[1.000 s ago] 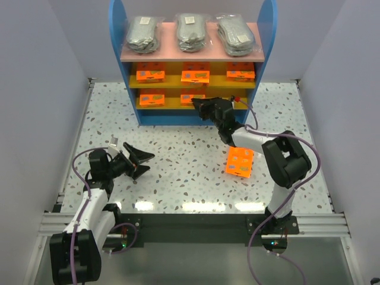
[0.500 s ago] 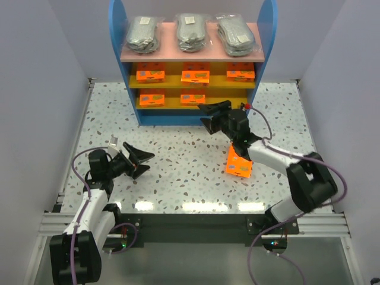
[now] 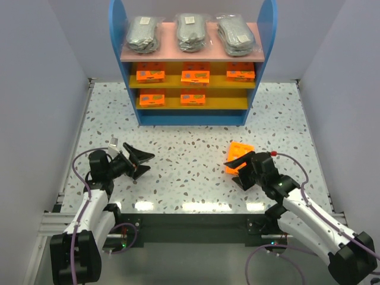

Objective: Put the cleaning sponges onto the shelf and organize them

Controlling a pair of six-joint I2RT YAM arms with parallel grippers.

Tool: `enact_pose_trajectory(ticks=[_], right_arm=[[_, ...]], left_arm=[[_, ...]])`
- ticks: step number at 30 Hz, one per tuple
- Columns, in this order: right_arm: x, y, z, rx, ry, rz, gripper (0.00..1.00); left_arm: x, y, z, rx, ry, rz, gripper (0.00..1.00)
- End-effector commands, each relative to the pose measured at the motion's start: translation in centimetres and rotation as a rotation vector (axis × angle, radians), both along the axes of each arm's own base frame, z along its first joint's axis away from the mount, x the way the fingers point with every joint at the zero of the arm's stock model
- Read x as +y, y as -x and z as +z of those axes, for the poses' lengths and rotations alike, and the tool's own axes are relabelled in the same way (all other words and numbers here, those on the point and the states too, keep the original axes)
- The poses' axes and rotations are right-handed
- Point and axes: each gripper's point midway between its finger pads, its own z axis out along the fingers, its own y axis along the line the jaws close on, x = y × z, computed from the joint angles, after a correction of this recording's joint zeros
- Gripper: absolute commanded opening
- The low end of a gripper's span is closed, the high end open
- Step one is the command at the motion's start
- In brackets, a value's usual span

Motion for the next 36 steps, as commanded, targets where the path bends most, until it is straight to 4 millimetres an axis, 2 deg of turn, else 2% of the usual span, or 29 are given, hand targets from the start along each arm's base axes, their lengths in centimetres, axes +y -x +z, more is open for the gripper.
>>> enact_pose_trajectory(ticks=[1,3,9,11,14,16,19,27,30,33,34,35,36], right_arm=[[-2.7,2.8,-2.9,0.147,0.079,-0.078,0.76],[-2.7,3.3,-3.1,0.182,0.085,-0.07,0.76],[-3.1,4.3,-5.9,0.316,0.14,-0.087,0.76],[-4.3,3.6,-6.4,0.294,0.181,-0.154,0.75],[-6.4,1.8,-5.9,0.2,0.214,-0.292,0.74],[-6.4,0.3,-4.9,0.117,0.165,-0.336,0.72],[-6.6,-0.5,-4.4,0.079,0.142,-0.374,0.7],[-6.9,-1.7,-6.4,0.116,0.153,-0.425,0.68],[-7.1,-2.6,-6.2,0.103,0.151,-0.433,0.61],[-7.5,-3.1,-5.6,0.078,0.149,-0.444,0.44],[-7.7,-3.3,-5.0,0.061,0.139,-0.451,0.33],[-7.8,-3.3,-4.7,0.052,0.135,-0.451,0.26],[-7.8,-3.2,-4.5,0.047,0.138,-0.441,0.12]], left_arm=[[-0.1,-0.3,1.0,-0.052,0.012,-0.015,1.0],[-0.1,-0.3,1.1,-0.053,0.013,-0.016,1.0],[0.0,0.0,0.5,-0.034,0.007,-0.012,1.0],[-0.1,0.2,0.2,-0.026,0.01,-0.011,1.0],[-0.1,0.2,0.2,-0.023,0.01,-0.009,1.0],[0.0,0.1,0.0,-0.018,0.009,-0.008,1.0],[0.0,0.0,0.2,-0.024,-0.002,-0.01,1.0],[0.1,-0.2,0.1,-0.019,-0.004,-0.012,1.0],[0.0,-0.1,0.2,-0.021,-0.005,-0.019,1.0],[0.0,0.1,-0.1,-0.015,-0.008,-0.023,1.0],[0.0,0.2,0.0,-0.014,-0.009,-0.025,1.0],[-0.1,0.2,-0.1,-0.013,-0.008,-0.027,1.0],[0.0,0.2,-0.1,-0.014,-0.009,-0.024,1.0]])
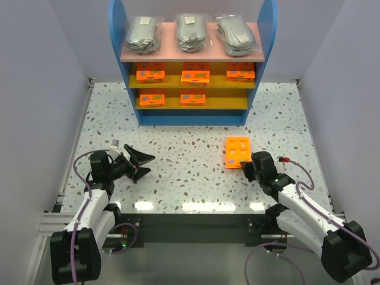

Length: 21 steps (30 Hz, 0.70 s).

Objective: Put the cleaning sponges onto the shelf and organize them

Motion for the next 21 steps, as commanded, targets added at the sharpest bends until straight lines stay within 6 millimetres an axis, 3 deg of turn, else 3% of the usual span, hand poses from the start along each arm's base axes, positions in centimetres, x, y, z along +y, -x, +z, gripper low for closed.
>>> enact_pose_trajectory(ticks=[1,3,7,12,18,19,21], right_arm=[[-1.0,-0.6,1.5,-0.054,0.031,-0.02,0.07],[-0.6,-0.5,3.0,-0.091,0.015,0.019,0.0],[0.4,0.5,5.2,-0.141,-0.045,0.082,0.0],[2.2,0.7,9.9,-0.291,-0.196,0.14,0.0],[4.6,-1.4,17.3,-0.521,-0.305,0.219,0.0],[5.0,-2.0,17.3,-0.521,-0.3,0.229,0.0],[5.3,-3.0,19.6,-0.587,-0.305,0.237,0.0]], left_arm=[[0.0,-0.1,1.0,-0.053,-0.006,-0.02,1.0],[0.0,-0.2,1.0,-0.052,-0.002,-0.018,1.0],[0.0,-0.3,1.3,-0.064,0.002,-0.018,1.0],[0.0,-0.3,1.0,-0.06,0.004,-0.018,1.0],[-0.1,-0.3,0.8,-0.057,0.009,-0.018,1.0],[-0.1,-0.4,0.9,-0.061,0.009,-0.018,1.0],[-0.1,-0.4,1.1,-0.063,0.011,-0.018,1.0]])
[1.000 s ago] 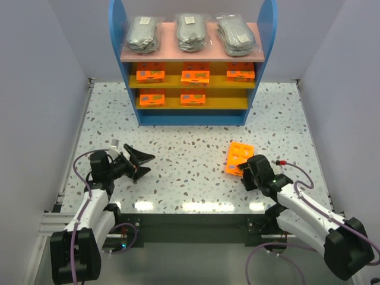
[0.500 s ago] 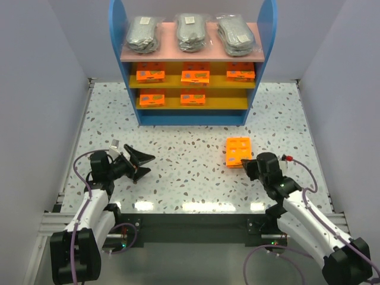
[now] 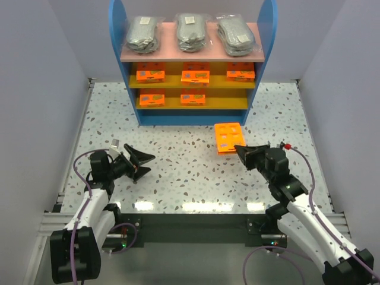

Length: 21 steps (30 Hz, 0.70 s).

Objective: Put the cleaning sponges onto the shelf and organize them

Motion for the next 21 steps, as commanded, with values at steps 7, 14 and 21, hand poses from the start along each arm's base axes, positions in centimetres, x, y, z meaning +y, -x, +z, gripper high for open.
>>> enact_pose_trajectory(ticks=[7,14,21], right_arm=[[2.2,-5.4,11.3,-0.31,-0.078,0.014,0.0],[1.0,-8.3,13.1,-0.34,-0.06,-0.046,0.0],[-0.4,-12.4,11.9,-0.295,-0.043,-0.069,0.0]], left_arm=[[-0.1,-0.3,1.6,-0.067,0.011,-0.018,1.0],[-0.1,-0.3,1.6,-0.064,0.011,-0.018,1.0],[-0.1,-0.4,1.7,-0.065,0.012,-0.014,1.0]])
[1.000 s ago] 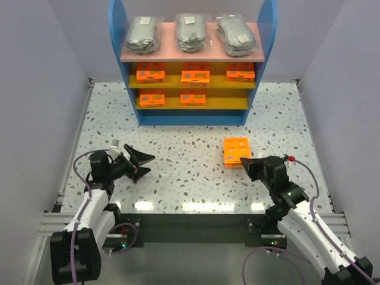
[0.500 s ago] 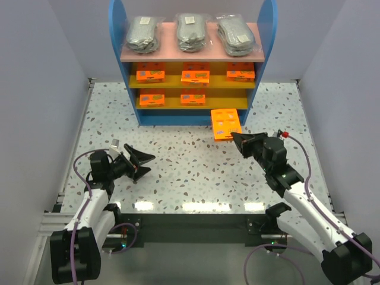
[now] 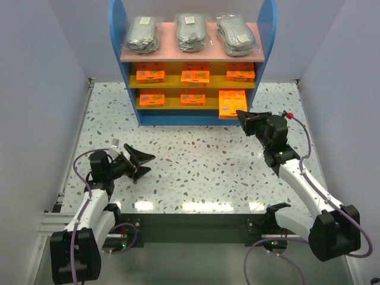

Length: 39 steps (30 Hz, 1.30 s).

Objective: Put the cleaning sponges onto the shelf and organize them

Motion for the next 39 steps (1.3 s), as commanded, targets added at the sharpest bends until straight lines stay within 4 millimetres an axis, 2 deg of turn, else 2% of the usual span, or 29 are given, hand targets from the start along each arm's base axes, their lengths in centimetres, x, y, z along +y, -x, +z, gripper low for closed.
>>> enact_pose_trajectory(ticks=[1,7,8,10,11,21,34,37,38,39], right_arm=[[0.0,-2.0,3.0,-0.086,-0.009,0.024,0.0],[-0.8,-4.8,2.3,-0.092,-0.004,0.004,0.0],[-0.7,-5.4,1.5,-0.073,-0.004,0.005,0.0],[-0.4,-6.1,1.5,-0.084,-0.007,0.009,0.0],[-0.5,-6.7,0.6,-0.062,0.001,0.001,0.0],[-0.7,-9.3,-2.7,0.015,0.027,-0.034,0.0],[-1.8,-12.0,-3.9,0.067,0.046,-0.128,0.0],[-1.6,-12.4,-4.2,0.072,0.046,-0.12,0.06],[-1.5,-12.4,-4.3,0.074,0.045,-0.117,0.17],[-1.5,-12.3,-4.4,0.072,0.042,-0.113,0.24]], left_arm=[[0.0,-0.5,1.5,-0.054,0.009,-0.009,1.0],[0.0,-0.5,1.4,-0.049,0.01,-0.007,1.0],[0.1,-0.6,1.5,-0.051,0.009,-0.006,1.0],[0.1,-0.6,1.6,-0.052,0.008,-0.004,1.0],[0.1,-0.7,1.6,-0.054,0.007,-0.003,1.0],[0.2,-0.8,1.4,-0.045,0.011,0.011,1.0],[0.3,-1.7,2.4,-0.061,0.024,0.026,1.0],[0.4,-2.0,2.7,-0.065,0.025,0.027,1.0],[0.4,-2.1,2.6,-0.061,0.026,0.029,1.0],[0.4,-2.2,2.8,-0.067,0.025,0.029,1.0]])
